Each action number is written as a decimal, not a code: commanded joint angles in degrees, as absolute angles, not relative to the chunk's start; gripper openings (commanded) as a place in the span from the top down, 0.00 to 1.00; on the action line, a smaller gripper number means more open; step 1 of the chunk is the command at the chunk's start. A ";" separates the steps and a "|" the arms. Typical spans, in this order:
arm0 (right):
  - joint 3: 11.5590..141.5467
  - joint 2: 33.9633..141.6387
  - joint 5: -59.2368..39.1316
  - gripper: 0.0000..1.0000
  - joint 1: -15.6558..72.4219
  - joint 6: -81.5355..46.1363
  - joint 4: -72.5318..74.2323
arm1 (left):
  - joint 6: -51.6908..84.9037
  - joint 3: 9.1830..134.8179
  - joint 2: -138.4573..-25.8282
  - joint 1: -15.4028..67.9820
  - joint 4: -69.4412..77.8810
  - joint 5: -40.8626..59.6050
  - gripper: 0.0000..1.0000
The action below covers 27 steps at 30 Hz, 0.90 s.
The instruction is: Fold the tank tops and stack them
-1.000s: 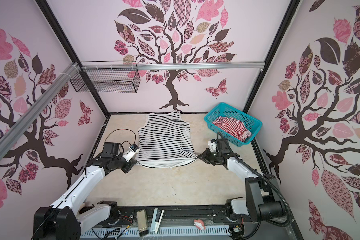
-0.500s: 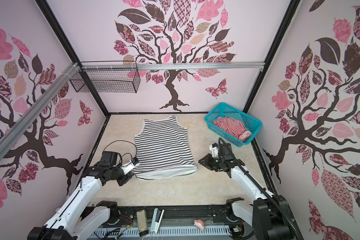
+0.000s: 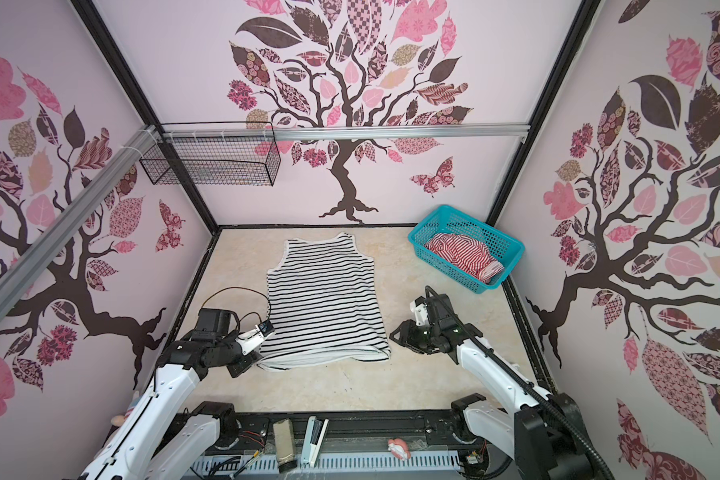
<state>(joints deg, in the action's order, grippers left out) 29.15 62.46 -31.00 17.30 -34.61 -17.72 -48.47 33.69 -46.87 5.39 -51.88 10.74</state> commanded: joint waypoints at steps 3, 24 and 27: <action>26.63 65.59 -29.50 0.58 17.66 -37.22 -14.56 | -44.21 34.76 -50.35 5.27 -46.88 13.79 0.54; 23.84 71.74 -28.52 0.59 25.19 -42.36 -6.63 | -45.51 31.22 -56.48 5.63 -47.15 17.48 0.56; 23.55 72.32 -28.31 0.67 25.45 -42.46 -6.45 | -46.42 30.93 -56.10 5.62 -48.01 17.49 0.63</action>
<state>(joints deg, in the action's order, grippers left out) 23.73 71.33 -29.17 24.93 -41.76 -7.09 -44.86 32.03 -56.62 5.45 -46.98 16.01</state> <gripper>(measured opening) 0.339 0.378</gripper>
